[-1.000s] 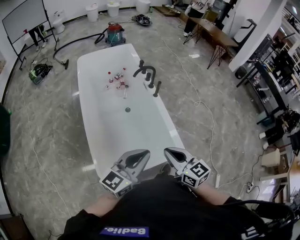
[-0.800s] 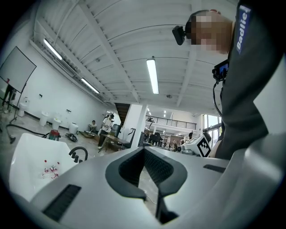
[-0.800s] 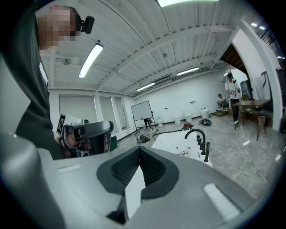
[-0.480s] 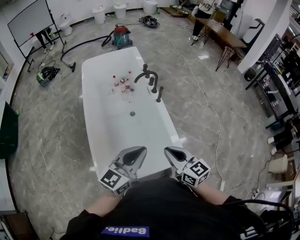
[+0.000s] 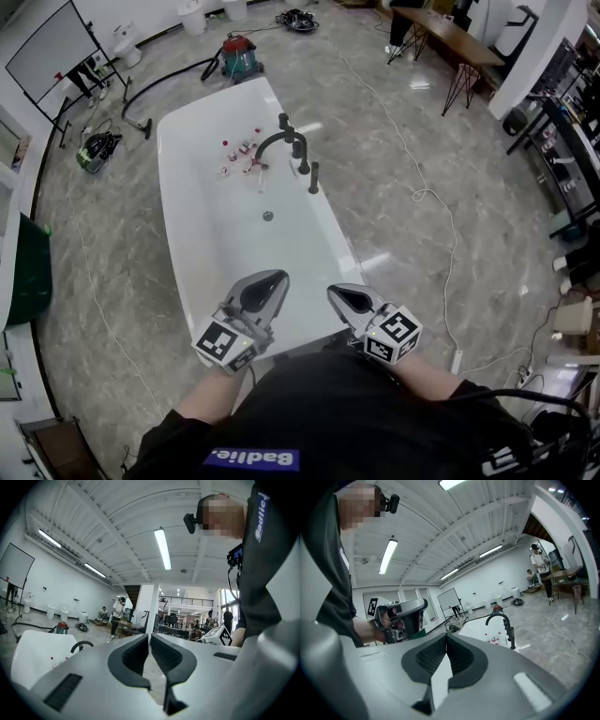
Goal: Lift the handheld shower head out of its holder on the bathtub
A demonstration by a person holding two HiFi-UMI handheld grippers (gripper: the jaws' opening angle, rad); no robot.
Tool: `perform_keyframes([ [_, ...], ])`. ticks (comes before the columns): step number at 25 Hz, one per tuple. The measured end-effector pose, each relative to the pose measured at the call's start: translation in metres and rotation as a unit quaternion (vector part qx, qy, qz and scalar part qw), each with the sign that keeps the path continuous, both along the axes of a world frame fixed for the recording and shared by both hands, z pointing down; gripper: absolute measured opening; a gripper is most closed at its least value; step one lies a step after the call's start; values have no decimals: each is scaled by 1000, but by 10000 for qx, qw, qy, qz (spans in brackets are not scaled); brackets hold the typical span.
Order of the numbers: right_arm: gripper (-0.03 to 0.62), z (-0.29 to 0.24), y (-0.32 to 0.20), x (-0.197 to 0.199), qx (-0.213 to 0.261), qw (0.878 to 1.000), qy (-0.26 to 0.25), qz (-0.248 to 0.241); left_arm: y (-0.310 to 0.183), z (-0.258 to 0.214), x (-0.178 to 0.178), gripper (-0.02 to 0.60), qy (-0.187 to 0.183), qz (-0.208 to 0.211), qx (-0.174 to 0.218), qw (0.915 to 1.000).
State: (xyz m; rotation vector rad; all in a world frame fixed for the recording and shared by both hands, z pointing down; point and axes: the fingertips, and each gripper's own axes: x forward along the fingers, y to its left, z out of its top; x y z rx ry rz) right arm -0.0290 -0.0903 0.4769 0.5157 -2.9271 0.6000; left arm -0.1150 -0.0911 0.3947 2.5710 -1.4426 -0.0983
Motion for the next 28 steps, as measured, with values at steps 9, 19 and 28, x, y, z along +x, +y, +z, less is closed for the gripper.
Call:
perform_keyframes([
  [9, 3, 16, -34, 26, -155, 9998, -97, 112, -59, 6, 6, 13, -427, -80, -122, 9990],
  [19, 3, 38, -56, 53, -355, 9986, -130, 360, -121, 34, 4, 88, -883, 16, -396, 9953],
  [28, 3, 56, -70, 74, -463, 9976, 22, 518, -184, 74, -1, 143, -1240, 145, -639, 9901],
])
